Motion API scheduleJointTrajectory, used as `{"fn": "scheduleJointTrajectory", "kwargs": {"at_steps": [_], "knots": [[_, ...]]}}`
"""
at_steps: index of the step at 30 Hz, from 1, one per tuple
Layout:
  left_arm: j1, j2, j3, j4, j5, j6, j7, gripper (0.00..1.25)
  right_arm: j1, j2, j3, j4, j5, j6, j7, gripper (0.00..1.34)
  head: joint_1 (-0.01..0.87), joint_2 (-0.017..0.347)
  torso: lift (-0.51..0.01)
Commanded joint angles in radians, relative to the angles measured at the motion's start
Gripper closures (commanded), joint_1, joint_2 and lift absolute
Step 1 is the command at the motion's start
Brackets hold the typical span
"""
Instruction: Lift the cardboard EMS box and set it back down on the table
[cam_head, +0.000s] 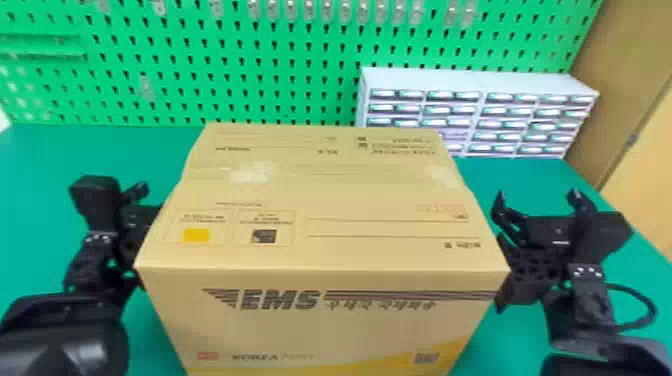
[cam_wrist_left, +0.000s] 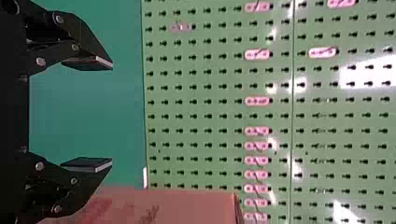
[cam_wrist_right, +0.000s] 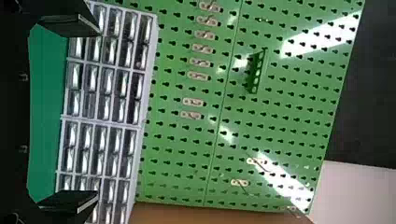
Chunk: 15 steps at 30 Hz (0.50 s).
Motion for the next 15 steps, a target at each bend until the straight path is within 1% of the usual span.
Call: {"fn": "scheduleJointTrajectory", "kwargs": {"at_steps": [1, 5, 8, 15], "knots": [[-0.01, 0.0, -0.043, 0.016, 0.019, 0.0, -0.006, 0.51, -0.019, -0.001, 0.029, 0.023, 0.0, -0.006, -0.001, 0.08, 0.678, -0.014, -0.096], [-0.013, 0.0, -0.078, 0.019, 0.028, 0.002, -0.007, 0.51, -0.032, 0.001, 0.065, 0.043, 0.0, -0.009, -0.001, 0.08, 0.678, -0.014, -0.096], [-0.021, 0.0, -0.1, 0.027, 0.034, 0.003, -0.009, 0.51, -0.04, -0.004, 0.091, 0.057, 0.0, -0.009, -0.001, 0.08, 0.678, -0.014, -0.096], [-0.025, 0.0, -0.109, 0.033, 0.037, 0.003, -0.012, 0.51, -0.042, -0.005, 0.103, 0.06, 0.0, -0.009, -0.001, 0.08, 0.678, -0.014, -0.096]]}}
